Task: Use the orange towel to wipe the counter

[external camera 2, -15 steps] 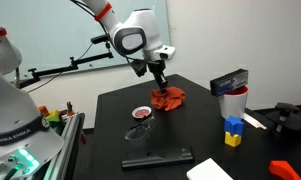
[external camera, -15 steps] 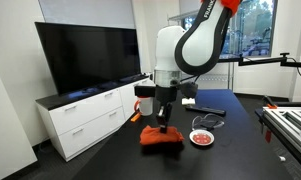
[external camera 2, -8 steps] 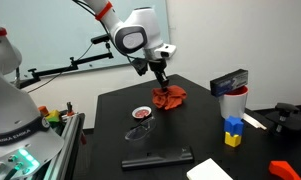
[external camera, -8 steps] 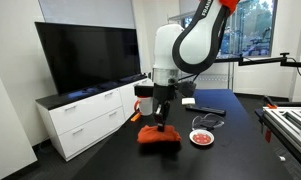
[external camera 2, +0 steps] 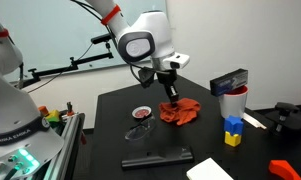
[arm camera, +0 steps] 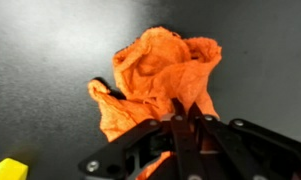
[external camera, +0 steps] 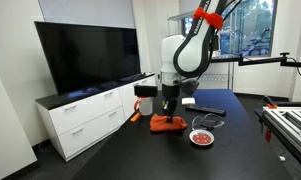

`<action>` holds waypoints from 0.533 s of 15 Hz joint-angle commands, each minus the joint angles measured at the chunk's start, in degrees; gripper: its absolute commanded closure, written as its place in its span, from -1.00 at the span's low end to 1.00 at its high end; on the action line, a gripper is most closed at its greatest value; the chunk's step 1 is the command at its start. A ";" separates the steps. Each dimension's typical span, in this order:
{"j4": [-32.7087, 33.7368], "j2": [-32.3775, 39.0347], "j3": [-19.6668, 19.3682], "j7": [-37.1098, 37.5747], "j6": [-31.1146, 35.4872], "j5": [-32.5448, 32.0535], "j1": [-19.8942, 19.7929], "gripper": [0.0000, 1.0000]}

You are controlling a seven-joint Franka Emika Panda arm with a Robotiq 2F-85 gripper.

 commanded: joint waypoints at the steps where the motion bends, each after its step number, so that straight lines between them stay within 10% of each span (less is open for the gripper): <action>1: 1.06 0.13 -2.64 0.14 -0.23 -1.95 -0.57 0.96; 8: 2.35 0.83 -5.62 0.94 -0.56 -1.99 -1.52 0.96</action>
